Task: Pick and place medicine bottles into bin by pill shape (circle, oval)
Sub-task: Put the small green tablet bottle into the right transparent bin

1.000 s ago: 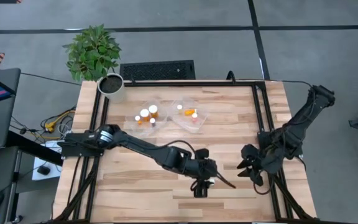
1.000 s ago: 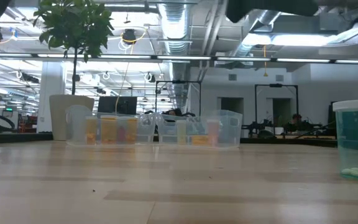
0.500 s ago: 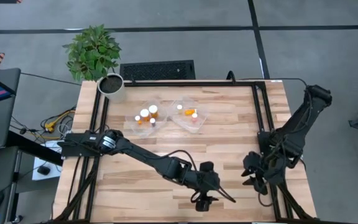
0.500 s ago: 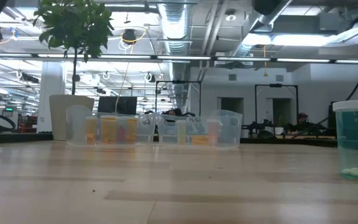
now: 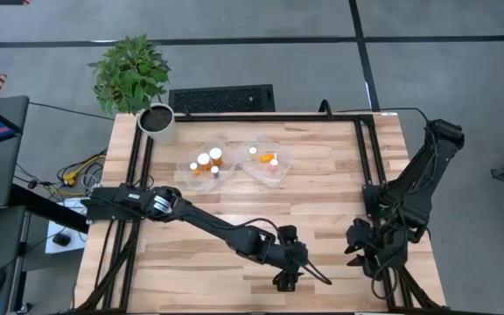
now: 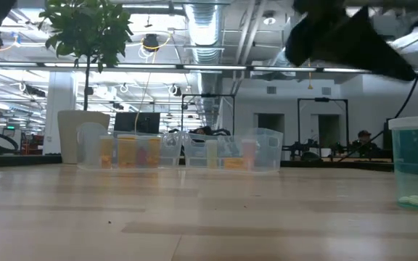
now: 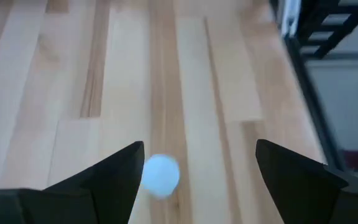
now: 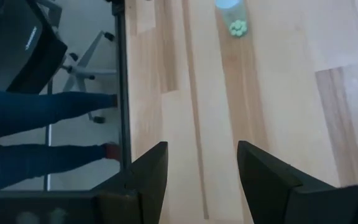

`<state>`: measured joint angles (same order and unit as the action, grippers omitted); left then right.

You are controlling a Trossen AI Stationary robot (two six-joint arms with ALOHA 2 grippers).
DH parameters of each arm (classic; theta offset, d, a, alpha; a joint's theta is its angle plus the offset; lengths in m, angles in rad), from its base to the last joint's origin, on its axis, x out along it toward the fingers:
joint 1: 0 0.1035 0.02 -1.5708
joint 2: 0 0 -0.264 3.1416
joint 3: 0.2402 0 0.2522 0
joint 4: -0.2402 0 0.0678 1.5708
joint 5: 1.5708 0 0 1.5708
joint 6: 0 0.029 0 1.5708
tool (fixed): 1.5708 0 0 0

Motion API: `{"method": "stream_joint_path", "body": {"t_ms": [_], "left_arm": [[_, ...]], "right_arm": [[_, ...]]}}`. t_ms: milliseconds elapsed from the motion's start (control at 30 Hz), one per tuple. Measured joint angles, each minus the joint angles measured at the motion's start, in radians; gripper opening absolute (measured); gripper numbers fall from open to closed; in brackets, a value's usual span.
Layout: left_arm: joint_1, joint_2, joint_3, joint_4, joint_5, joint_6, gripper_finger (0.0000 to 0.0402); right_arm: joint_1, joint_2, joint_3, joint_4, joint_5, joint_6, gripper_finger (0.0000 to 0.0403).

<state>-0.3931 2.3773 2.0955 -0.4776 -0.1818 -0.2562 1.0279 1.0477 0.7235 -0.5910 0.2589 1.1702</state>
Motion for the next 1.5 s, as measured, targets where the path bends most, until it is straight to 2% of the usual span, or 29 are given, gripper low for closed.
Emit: {"method": "stream_joint_path", "body": {"t_ms": [133, 267, 533, 700, 1033, 1500], "left_arm": [[0.012, 0.019, 0.0, -0.038, -0.019, -0.012, 0.0302], [0.022, 0.042, 0.003, -0.011, 0.016, -0.001, 0.0302], [0.027, 0.066, 0.0, -0.038, 0.012, 0.016, 0.0298], [0.029, 0.066, 0.0, -0.038, -0.029, 0.026, 0.0262], [0.028, 0.066, 0.0, -0.03, -0.032, 0.045, 0.0188], [0.028, 0.064, 0.0, -0.027, -0.012, 0.024, 0.0108]], "right_arm": [[0.0, 0.0, 0.0, 0.0, 0.002, 0.0, 0.0201], [0.0, 0.0, 0.0, 0.0, 0.002, 0.0, 0.0201], [0.0, 0.0, 0.0, -0.004, 0.006, 0.0, 0.0201], [0.0, -0.001, 0.0, -0.008, 0.006, 0.0, 0.0201], [0.0, -0.001, 0.0, -0.009, 0.006, 0.0, 0.0201], [0.0, -0.001, 0.0, -0.009, 0.006, -0.001, 0.0201]]}}
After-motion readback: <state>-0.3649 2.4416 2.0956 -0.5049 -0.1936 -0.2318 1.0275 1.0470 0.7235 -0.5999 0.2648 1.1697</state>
